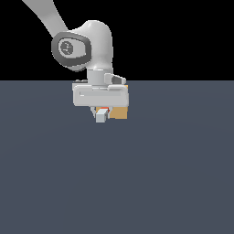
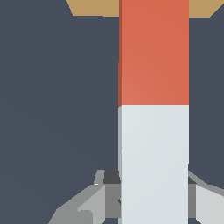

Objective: Insert the peg into the horizontal hole in a box.

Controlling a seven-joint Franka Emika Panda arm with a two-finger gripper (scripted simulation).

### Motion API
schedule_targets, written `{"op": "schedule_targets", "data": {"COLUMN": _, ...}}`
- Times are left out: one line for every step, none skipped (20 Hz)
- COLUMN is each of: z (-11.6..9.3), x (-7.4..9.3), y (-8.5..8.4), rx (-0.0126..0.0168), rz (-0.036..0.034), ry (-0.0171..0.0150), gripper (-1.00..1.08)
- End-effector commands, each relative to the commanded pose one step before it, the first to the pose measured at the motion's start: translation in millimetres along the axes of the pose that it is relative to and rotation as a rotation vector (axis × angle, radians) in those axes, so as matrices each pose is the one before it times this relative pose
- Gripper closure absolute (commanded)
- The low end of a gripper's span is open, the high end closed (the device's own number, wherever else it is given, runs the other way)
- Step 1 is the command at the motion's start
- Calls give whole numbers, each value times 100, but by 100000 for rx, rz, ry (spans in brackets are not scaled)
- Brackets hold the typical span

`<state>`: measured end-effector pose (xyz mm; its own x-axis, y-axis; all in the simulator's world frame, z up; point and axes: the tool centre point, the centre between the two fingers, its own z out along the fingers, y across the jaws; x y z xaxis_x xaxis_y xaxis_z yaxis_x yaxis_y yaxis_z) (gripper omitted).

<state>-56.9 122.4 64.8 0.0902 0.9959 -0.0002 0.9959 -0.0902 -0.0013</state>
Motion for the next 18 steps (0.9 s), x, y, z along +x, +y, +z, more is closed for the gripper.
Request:
{"op": "schedule_targets", "data": {"z": -181, "x": 1018, "y": 246, "rx": -129, "rz": 889, "ry": 12, "gripper": 108}}
{"op": "schedule_targets", "data": {"z": -32, "x": 289, "y": 58, "rx": 0, "rz": 195, "ry": 0, "gripper": 108}}
{"op": "schedule_targets", "data": {"z": -25, "x": 236, "y": 51, "rx": 0, "rz": 154, "ry": 0, "gripper": 108}}
{"op": "schedule_targets", "data": {"z": -19, "x": 179, "y": 46, "rx": 0, "rz": 120, "ry": 0, "gripper": 108}}
{"op": "schedule_targets", "data": {"z": -13, "x": 115, "y": 43, "rx": 0, "rz": 98, "ry": 1, "gripper": 108}}
{"op": "schedule_targets", "data": {"z": -6, "x": 91, "y": 26, "rx": 0, "rz": 0, "ry": 0, "gripper": 108}}
{"op": "schedule_targets", "data": {"z": 0, "x": 14, "y": 28, "rx": 0, "rz": 0, "ry": 0, "gripper": 108}}
{"op": "schedule_targets", "data": {"z": 5, "x": -48, "y": 26, "rx": 0, "rz": 0, "ry": 0, "gripper": 108}}
{"op": "schedule_targets", "data": {"z": 3, "x": -31, "y": 10, "rx": 0, "rz": 0, "ry": 0, "gripper": 108}}
{"op": "schedule_targets", "data": {"z": 0, "x": 0, "y": 0, "rx": 0, "rz": 0, "ry": 0, "gripper": 108}}
{"op": "schedule_targets", "data": {"z": 0, "x": 0, "y": 0, "rx": 0, "rz": 0, "ry": 0, "gripper": 108}}
{"op": "schedule_targets", "data": {"z": 0, "x": 0, "y": 0, "rx": 0, "rz": 0, "ry": 0, "gripper": 108}}
{"op": "schedule_targets", "data": {"z": 72, "x": -25, "y": -56, "rx": 144, "rz": -7, "ry": -54, "gripper": 108}}
{"op": "schedule_targets", "data": {"z": 0, "x": 0, "y": 0, "rx": 0, "rz": 0, "ry": 0, "gripper": 108}}
{"op": "schedule_targets", "data": {"z": 0, "x": 0, "y": 0, "rx": 0, "rz": 0, "ry": 0, "gripper": 108}}
{"op": "schedule_targets", "data": {"z": 0, "x": 0, "y": 0, "rx": 0, "rz": 0, "ry": 0, "gripper": 108}}
{"op": "schedule_targets", "data": {"z": 62, "x": -21, "y": -46, "rx": 127, "rz": 2, "ry": -53, "gripper": 108}}
{"op": "schedule_targets", "data": {"z": 0, "x": 40, "y": -2, "rx": 0, "rz": 0, "ry": 0, "gripper": 108}}
